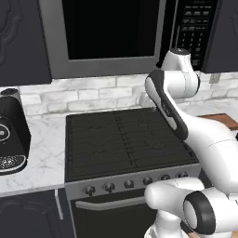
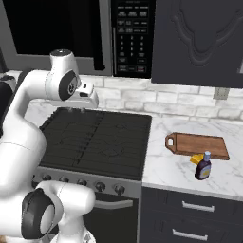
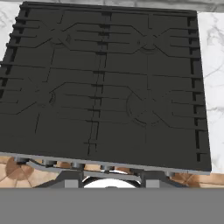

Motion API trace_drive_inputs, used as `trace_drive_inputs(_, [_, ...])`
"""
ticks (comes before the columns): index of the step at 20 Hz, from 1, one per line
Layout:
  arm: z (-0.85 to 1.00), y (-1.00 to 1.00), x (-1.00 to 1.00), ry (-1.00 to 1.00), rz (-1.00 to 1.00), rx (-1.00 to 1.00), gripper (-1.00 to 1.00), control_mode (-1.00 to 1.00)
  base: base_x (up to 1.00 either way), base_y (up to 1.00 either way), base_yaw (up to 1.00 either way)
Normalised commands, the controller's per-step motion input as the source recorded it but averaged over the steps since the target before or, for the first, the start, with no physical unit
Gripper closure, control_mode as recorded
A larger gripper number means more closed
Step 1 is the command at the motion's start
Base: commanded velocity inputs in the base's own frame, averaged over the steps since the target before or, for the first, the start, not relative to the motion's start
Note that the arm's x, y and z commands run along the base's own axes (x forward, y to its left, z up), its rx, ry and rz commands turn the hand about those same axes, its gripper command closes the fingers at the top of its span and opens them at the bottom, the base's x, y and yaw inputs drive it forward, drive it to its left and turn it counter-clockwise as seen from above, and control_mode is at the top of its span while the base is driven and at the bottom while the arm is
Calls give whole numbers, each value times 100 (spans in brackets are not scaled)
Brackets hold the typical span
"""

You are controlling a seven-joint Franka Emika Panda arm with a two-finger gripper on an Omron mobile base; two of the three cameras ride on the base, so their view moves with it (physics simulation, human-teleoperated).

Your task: Retrieve the reheated potato from the microwave, then place the potato, cheese, and condiment on the cutting board.

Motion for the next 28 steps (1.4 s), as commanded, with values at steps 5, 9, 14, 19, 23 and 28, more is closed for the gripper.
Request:
trace_drive_inputs(5, [0, 0, -25, -14, 3, 0, -100, -100, 0, 0, 0])
trace_drive_inputs(9, [2, -3, -55, -40, 0, 4, -100, -100, 0, 0, 0])
trace_drive_inputs(14, [27, -15, -37, -41, 0, 2, -100, -100, 0, 0, 0])
trace_drive_inputs(19, [49, -23, -15, -9, -6, 0, -100, -100, 0, 0, 0])
trace_drive_inputs(23, [51, -26, 0, 1, -1, 0, -100, -100, 0, 0, 0])
trace_drive_inputs(28, [54, -22, 3, 4, 0, 0, -100, -100, 0, 0, 0])
